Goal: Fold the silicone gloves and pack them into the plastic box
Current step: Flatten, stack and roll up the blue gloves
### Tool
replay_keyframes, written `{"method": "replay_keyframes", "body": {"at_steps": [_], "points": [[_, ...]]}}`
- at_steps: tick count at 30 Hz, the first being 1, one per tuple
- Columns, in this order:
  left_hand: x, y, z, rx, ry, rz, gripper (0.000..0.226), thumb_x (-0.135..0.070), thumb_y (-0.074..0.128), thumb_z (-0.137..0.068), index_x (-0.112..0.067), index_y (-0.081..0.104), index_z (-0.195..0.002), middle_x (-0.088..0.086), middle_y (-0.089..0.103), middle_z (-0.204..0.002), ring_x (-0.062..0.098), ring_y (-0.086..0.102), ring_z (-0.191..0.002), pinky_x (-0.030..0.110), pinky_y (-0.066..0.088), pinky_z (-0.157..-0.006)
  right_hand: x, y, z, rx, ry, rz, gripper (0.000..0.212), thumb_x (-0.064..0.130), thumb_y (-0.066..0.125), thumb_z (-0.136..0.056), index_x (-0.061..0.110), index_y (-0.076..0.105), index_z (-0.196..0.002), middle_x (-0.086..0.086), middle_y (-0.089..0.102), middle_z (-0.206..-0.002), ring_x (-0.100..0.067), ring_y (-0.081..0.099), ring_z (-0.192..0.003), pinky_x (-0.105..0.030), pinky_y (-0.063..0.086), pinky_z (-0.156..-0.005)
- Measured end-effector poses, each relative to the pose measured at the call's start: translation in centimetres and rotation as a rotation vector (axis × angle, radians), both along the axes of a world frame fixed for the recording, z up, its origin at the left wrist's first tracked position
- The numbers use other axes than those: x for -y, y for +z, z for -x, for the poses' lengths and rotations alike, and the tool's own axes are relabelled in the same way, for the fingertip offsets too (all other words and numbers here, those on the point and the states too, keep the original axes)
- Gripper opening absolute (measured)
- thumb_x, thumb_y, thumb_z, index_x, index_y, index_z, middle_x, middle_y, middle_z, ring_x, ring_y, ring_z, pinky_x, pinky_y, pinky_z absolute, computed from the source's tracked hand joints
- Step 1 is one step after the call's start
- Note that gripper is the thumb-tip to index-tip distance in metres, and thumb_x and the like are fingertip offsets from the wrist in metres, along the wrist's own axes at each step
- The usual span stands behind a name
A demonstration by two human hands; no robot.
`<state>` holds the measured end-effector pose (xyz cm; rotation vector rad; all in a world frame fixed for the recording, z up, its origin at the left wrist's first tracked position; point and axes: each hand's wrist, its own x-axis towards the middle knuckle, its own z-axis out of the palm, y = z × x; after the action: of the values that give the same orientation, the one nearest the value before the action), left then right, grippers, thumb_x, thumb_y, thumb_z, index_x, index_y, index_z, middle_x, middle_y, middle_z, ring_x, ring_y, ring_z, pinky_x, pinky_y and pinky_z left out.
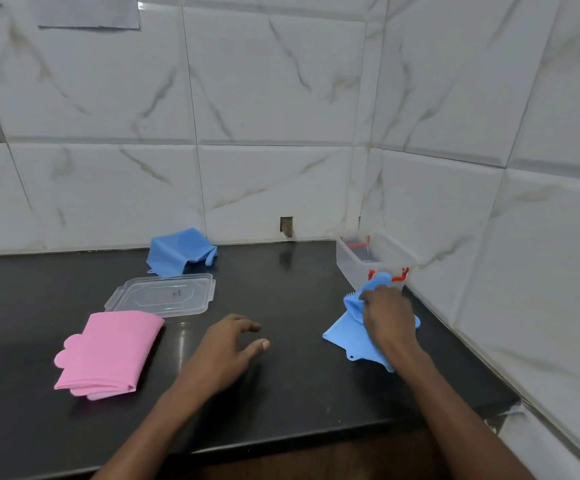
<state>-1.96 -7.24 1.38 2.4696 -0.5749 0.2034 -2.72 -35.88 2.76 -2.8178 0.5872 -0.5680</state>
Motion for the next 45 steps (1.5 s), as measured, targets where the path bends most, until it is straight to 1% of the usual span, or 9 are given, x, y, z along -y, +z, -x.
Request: {"method": "replay_keyframes", "body": {"at_steps": [4,11,15,21,28,33,36,40,45], "points": [[0.8,0.6,-0.3,-0.075,-0.007,0.006,0.039,-0.043,0.065,-0.089,-0.023,0.065,-0.123,-0.005,0.063,-0.128,0.008,0.057,-0.117,0.016,0.038,-0.092,2.3,1.1,0.1,0.247,-0.011,0.215,0.032,0.01,0.065,-0.084,0.024,0.064,-0.113,-0.007,0.057,-0.113,-0.025,0.052,-0.102,-0.034,0.044,-0.084],[3.4,3.5,-2.1,-0.206,-0.057,0.181,0.048,-0.061,0.053,-0.089,-0.021,0.069,-0.111,0.001,0.07,-0.111,0.016,0.065,-0.106,0.034,0.049,-0.094,0.1,7.1,-1.8,0.58,0.328,-0.159,0.035,-0.01,0.044,-0.082,0.02,0.062,-0.085,-0.003,0.051,-0.114,-0.024,0.044,-0.109,-0.037,0.036,-0.088],[4.8,5.1,-4.1,-0.472,-0.143,0.585,0.077,-0.093,0.044,-0.063,-0.023,0.064,-0.089,-0.005,0.069,-0.101,0.013,0.065,-0.099,0.037,0.046,-0.099,-3.8,10.4,-1.8,0.66,0.604,-0.641,0.032,-0.013,0.043,-0.086,0.016,0.057,-0.081,-0.008,0.053,-0.111,-0.014,0.048,-0.106,-0.028,0.042,-0.09],[4.0,6.1,-6.4,-0.667,-0.447,1.146,0.06,-0.063,0.06,-0.083,-0.022,0.066,-0.126,0.006,0.065,-0.132,0.022,0.06,-0.123,0.037,0.052,-0.096,-7.2,10.7,-1.7,0.494,1.026,-1.532,0.02,-0.007,0.058,-0.087,0.011,0.052,-0.081,-0.008,0.06,-0.083,-0.019,0.06,-0.062,-0.028,0.052,-0.054],[1.6,6.7,-7.2,-0.78,-0.678,1.331,0.045,-0.014,0.057,-0.094,-0.013,0.054,-0.138,0.015,0.059,-0.135,0.032,0.057,-0.125,0.044,0.049,-0.099,-7.5,8.3,-3.4,0.334,0.989,-1.572,0.021,-0.005,0.058,-0.089,0.014,0.063,-0.093,-0.023,0.062,-0.114,-0.034,0.062,-0.093,-0.041,0.056,-0.073],[1.9,7.8,-6.7,-0.786,-0.694,1.434,0.046,-0.003,0.05,-0.092,-0.016,0.056,-0.136,0.013,0.062,-0.133,0.031,0.062,-0.118,0.045,0.053,-0.094,-7.6,7.7,-3.7,0.357,0.779,-1.445,0.054,0.001,0.06,-0.091,0.035,0.052,-0.132,-0.017,0.07,-0.095,-0.028,0.064,-0.083,-0.047,0.052,-0.08],[2.8,8.9,-6.8,-0.772,-0.678,1.546,0.051,0.0,0.044,-0.094,-0.014,0.049,-0.142,0.014,0.053,-0.143,0.031,0.055,-0.127,0.045,0.048,-0.104,-6.8,6.9,-3.2,0.274,0.733,-1.287,0.028,0.031,0.046,-0.101,0.025,0.063,-0.122,-0.007,0.075,-0.103,-0.027,0.068,-0.093,-0.036,0.054,-0.076],[3.3,10.0,-7.5,-0.777,-0.563,1.81,0.051,0.005,0.04,-0.094,-0.01,0.047,-0.142,0.017,0.051,-0.144,0.035,0.048,-0.133,0.052,0.047,-0.1,-4.6,3.9,-1.8,-0.005,0.855,-1.308,0.071,0.073,0.026,-0.091,0.024,0.064,-0.125,-0.002,0.071,-0.116,-0.02,0.068,-0.106,-0.038,0.055,-0.087],[2.7,10.4,-7.7,-0.725,-0.508,2.053,0.033,-0.002,0.037,-0.099,-0.003,0.055,-0.127,0.017,0.059,-0.129,0.034,0.058,-0.114,0.052,0.052,-0.088,-4.9,1.3,-1.1,-0.014,0.882,-1.244,0.043,0.027,0.078,-0.08,0.019,0.064,-0.12,-0.007,0.071,-0.115,-0.027,0.069,-0.105,-0.036,0.058,-0.082]]}}
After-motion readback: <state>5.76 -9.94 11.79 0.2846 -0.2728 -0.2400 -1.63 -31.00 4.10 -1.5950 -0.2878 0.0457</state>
